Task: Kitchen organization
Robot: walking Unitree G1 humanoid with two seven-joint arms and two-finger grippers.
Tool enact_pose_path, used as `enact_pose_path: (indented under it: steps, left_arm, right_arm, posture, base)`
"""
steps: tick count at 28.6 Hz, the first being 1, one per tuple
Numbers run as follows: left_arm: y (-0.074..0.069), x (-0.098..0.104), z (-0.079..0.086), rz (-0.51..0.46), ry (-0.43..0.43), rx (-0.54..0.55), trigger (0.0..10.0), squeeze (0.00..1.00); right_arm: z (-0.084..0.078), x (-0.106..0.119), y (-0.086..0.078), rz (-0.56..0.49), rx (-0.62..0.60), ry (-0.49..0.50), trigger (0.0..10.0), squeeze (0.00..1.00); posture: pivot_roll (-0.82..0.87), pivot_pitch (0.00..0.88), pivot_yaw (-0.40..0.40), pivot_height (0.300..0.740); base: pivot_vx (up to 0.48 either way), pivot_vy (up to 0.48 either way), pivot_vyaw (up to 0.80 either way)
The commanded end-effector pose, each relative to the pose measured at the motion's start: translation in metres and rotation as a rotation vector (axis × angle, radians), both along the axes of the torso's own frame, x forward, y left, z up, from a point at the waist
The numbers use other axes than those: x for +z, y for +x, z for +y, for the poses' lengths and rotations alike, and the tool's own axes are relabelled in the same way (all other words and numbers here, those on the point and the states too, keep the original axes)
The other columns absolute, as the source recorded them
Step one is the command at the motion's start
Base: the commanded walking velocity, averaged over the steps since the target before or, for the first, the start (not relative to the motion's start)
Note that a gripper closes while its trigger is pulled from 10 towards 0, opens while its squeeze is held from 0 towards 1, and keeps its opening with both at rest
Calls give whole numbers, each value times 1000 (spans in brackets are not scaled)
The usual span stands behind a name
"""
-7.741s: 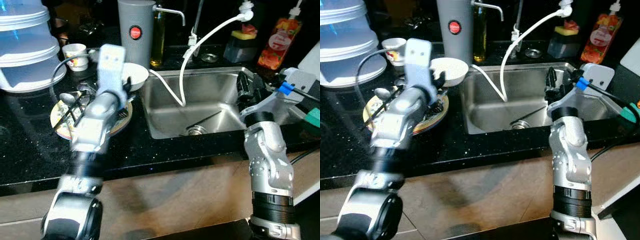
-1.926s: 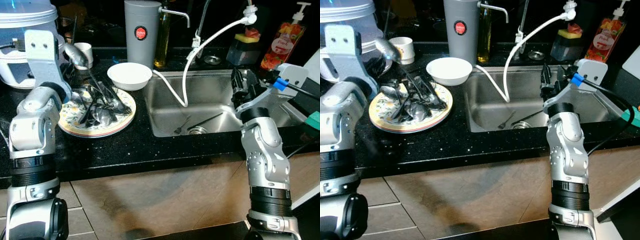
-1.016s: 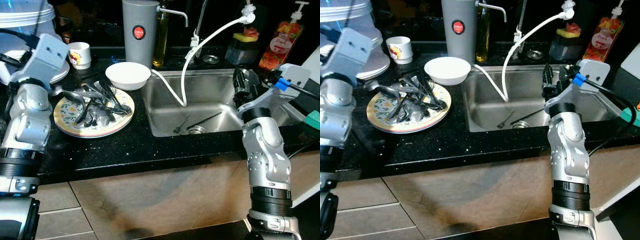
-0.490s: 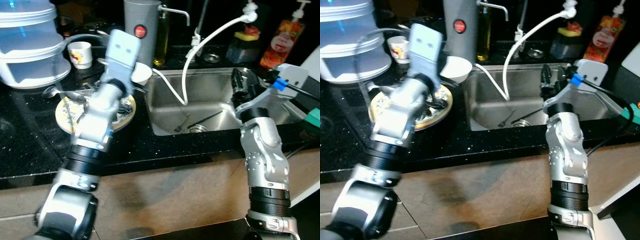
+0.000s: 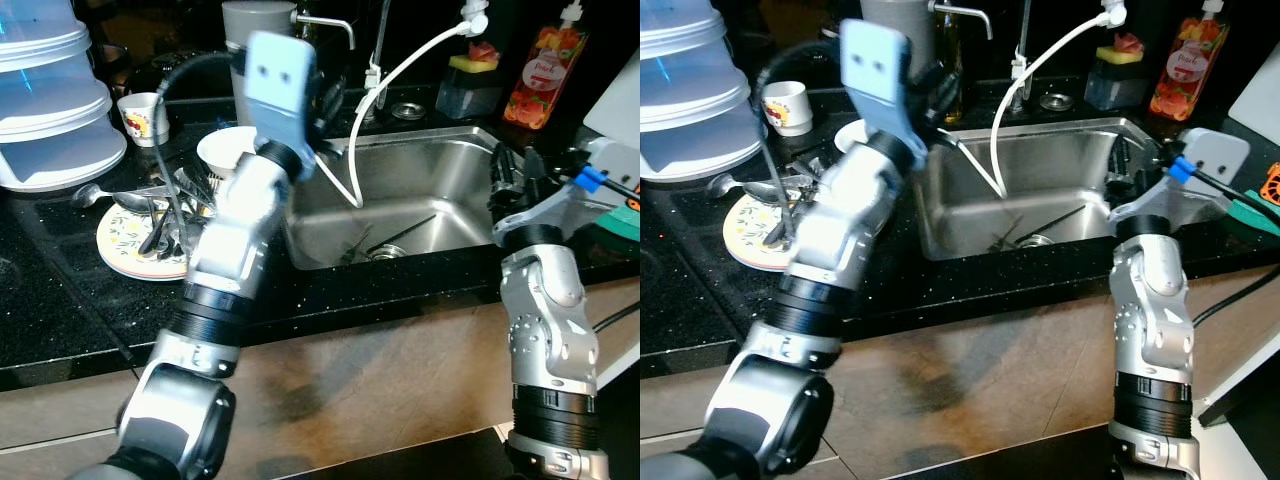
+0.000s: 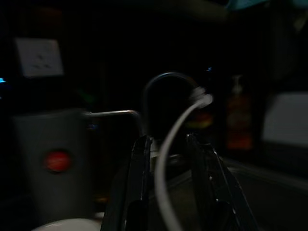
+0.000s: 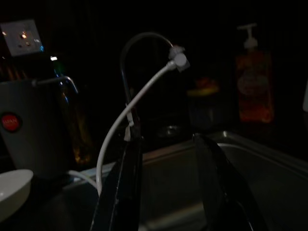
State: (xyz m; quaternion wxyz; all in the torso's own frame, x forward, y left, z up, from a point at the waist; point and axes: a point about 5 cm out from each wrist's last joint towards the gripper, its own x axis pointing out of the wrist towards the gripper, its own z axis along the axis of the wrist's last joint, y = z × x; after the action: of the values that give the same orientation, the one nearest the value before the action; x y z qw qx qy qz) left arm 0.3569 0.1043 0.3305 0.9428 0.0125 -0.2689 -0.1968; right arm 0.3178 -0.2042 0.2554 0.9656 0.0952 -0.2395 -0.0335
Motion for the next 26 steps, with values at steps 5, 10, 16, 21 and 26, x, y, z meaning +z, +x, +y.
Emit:
enact_pose_path:
  steps: [5,10,16,21,26]
  left_arm:
    - [-4,-32,80,218,142,442,10000,0]
    - [-31,-53,128,278,-81,827,10000,0]
    - [-43,-74,148,414,-136,954,10000,0]
    - [-68,-107,152,598,-196,1027,10000,0]
    - [-89,-132,135,676,-166,1057,10000,0]
  right_arm:
    - [5,-1,1,12,23,-6,10000,0]
    - [10,-3,4,20,45,-1,10000,0]
    - [12,-3,6,22,54,-2,10000,0]
    - [13,-4,8,26,63,-4,10000,0]
    - [16,-5,10,31,75,-1,10000,0]
  posture:
    - [54,0,-20,740]
    - [70,0,-25,740]
    - [87,0,-29,740]
    - [102,0,-38,740]
    - [108,0,-41,740]
  base:
    - [0,0,0]
    - [0,0,0]
    - [0,0,0]
    - [0,0,0]
    - [0,0,0]
